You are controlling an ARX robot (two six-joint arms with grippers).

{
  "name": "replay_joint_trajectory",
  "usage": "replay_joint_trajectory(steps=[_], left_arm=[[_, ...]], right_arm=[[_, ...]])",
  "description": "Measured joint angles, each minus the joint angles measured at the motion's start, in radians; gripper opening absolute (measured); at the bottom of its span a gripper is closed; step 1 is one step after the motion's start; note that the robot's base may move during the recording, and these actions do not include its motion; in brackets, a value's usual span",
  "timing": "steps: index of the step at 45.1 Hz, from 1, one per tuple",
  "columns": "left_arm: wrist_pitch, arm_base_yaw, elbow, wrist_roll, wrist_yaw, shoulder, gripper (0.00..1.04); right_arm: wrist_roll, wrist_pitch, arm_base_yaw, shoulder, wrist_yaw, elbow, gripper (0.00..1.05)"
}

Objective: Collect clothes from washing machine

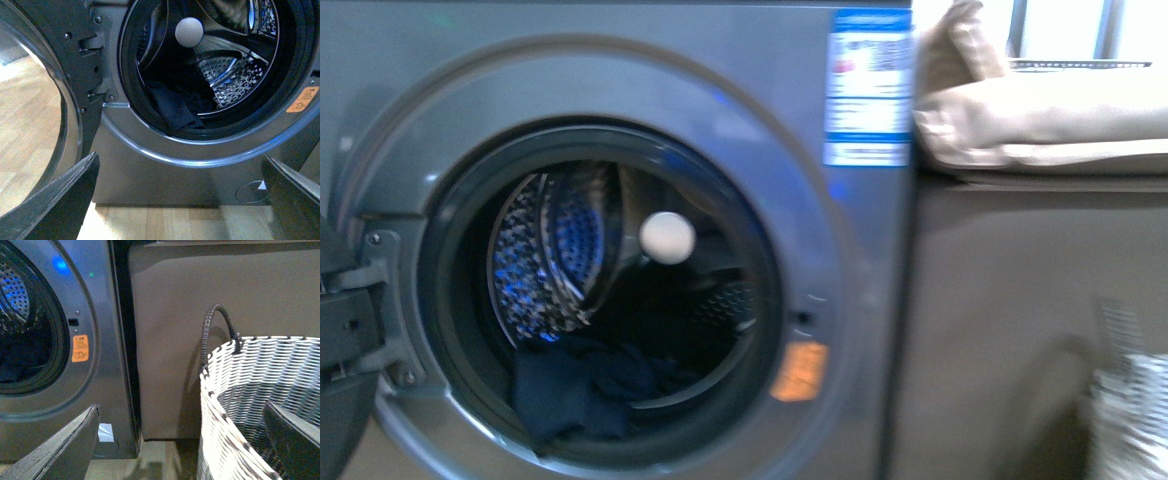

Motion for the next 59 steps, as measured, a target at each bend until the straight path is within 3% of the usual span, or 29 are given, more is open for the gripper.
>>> replay_joint_trajectory(steps=[32, 34, 38, 43, 59], left_arm=[[0.000, 0.000, 0.000, 0.000, 0.002, 0.000, 0.98], [-0.016, 0.015, 0.003, -0.011, 0.046, 0.010, 0.98], [-0.062, 0.056, 0.039, -0.064, 0.259, 0.101, 0.98], [0.023, 0.045, 0.068, -0.082, 0.293, 0.232, 0.98], [0.489, -0.085, 0.244, -0.050, 0.204, 0.840, 0.98]], right_arm=[[0.000, 0.000, 0.000, 0.000, 0.003, 0.000, 0.97], [0.000, 0.000, 0.000, 0.000, 0.003, 0.000, 0.97], [0.000, 0.000, 0.000, 0.000, 0.003, 0.000, 0.97], [0.000, 0.000, 0.000, 0.000, 0.005, 0.000, 0.97], [0.000, 0.000, 0.000, 0.000, 0.004, 0.000, 0.97]])
